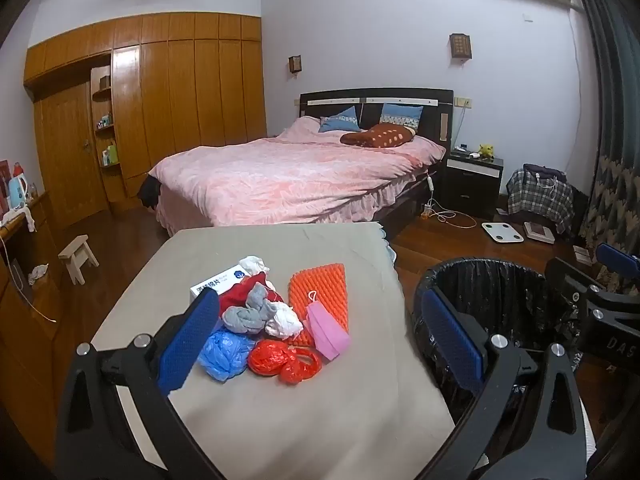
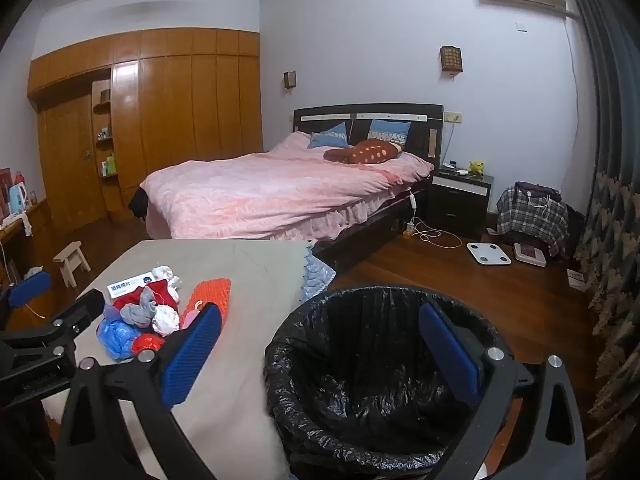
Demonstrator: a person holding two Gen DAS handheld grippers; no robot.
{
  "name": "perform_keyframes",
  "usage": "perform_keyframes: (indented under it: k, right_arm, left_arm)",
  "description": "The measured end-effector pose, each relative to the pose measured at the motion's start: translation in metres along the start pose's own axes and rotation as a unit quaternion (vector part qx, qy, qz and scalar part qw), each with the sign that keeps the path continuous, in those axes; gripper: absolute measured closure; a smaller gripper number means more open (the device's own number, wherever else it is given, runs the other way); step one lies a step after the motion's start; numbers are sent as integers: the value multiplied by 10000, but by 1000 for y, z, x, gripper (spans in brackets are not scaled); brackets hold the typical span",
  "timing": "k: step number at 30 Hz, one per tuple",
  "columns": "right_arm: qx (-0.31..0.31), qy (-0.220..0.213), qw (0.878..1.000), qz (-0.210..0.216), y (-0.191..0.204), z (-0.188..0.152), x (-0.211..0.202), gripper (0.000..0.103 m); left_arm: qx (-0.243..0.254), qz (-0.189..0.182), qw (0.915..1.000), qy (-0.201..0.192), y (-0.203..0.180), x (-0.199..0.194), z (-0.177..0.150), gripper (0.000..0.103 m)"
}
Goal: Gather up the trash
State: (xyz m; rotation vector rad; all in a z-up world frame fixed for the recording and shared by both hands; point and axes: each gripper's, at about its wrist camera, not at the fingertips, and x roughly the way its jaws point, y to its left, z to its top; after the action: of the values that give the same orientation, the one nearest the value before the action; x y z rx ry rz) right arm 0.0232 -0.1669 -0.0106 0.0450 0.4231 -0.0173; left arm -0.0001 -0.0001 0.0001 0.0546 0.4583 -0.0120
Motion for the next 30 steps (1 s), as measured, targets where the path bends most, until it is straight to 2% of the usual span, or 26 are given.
perform_keyframes:
  k: [30]
  right_arm:
    - [-17, 15, 10000, -9, 1, -1, 1, 6]
  left_arm:
    - [57, 27, 10000, -13, -1, 0, 0, 5]
